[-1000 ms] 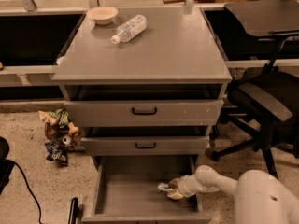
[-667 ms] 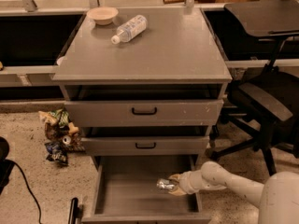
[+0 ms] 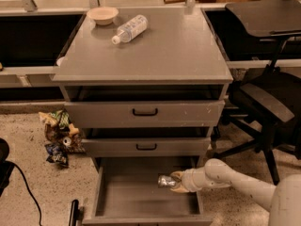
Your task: Pick redbull can from bottom drawer and place on counter
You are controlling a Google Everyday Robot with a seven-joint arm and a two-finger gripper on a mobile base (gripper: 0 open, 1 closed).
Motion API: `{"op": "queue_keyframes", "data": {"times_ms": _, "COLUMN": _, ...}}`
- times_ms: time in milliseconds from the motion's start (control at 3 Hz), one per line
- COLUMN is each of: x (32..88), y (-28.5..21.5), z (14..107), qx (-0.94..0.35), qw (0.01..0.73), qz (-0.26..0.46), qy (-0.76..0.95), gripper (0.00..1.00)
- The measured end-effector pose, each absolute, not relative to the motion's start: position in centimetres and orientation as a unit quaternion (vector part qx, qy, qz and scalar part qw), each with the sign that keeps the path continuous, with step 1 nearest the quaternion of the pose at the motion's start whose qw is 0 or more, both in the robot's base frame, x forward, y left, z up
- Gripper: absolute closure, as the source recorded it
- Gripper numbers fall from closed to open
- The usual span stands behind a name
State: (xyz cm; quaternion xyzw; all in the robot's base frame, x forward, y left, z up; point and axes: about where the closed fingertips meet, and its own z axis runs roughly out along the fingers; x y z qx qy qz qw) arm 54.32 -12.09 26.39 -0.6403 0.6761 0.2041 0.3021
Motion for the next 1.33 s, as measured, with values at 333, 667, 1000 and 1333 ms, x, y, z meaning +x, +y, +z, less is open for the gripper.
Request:
{"op": "queue_keyframes", "data": {"times_ms": 333, "x": 53.6, "y": -11.7, "z": 33.1, "qx": -0.671, "qw": 0.329, "qz": 0.194, "qy": 0.636, "gripper": 1.0}}
{"op": "queue_keyframes", "data": {"times_ms": 667, "x": 52.2, "y": -11.5, "z": 40.2, "qx": -0.698, "qw": 0.345, "qz": 0.172, "qy": 0.604, "gripper": 1.0}}
{"op": "queue_keyframes", "data": {"times_ms": 1000, "x": 50.8, "y": -11.2, "z": 45.5, "qx": -0.715, "qw": 0.349, "qz": 0.152, "qy": 0.587, "gripper": 1.0}}
{"op": "queue_keyframes", "data": {"times_ms": 1333, "x": 50.9, "y": -11.3, "z": 46.2, "qx": -0.718, "qw": 0.348, "qz": 0.146, "qy": 0.584, "gripper": 1.0}}
